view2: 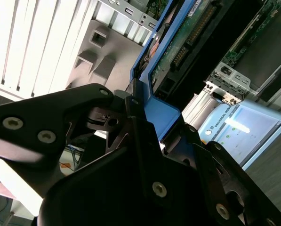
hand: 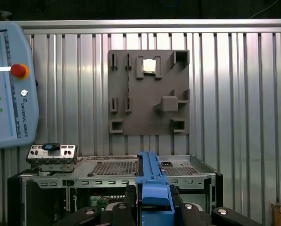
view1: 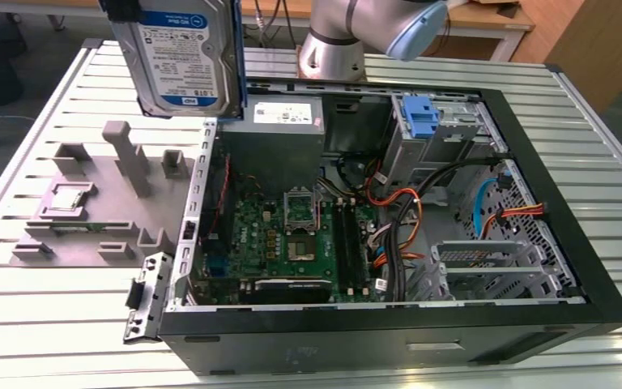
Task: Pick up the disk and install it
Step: 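Pick up the disk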
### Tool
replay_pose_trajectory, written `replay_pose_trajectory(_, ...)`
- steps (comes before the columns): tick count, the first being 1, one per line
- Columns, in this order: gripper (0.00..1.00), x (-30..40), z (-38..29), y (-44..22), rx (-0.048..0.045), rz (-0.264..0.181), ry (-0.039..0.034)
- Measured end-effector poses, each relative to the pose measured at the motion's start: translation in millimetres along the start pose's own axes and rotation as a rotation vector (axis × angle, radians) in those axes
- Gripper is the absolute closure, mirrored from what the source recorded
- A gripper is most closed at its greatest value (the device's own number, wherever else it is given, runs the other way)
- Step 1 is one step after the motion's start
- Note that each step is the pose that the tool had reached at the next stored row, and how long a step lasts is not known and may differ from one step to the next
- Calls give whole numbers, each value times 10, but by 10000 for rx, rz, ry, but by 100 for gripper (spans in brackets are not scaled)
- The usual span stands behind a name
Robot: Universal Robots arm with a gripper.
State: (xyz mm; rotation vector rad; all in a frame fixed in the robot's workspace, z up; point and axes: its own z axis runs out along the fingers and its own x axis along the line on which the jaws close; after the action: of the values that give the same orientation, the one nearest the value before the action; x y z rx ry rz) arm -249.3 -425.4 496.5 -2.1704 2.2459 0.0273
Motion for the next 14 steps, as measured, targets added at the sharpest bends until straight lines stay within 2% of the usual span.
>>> replay_pose_trajectory(8, 64, 39, 3, -34, 2, 0, 33)
replay_pose_trajectory(14, 64, 37, 6, -140, 2, 0, 33)
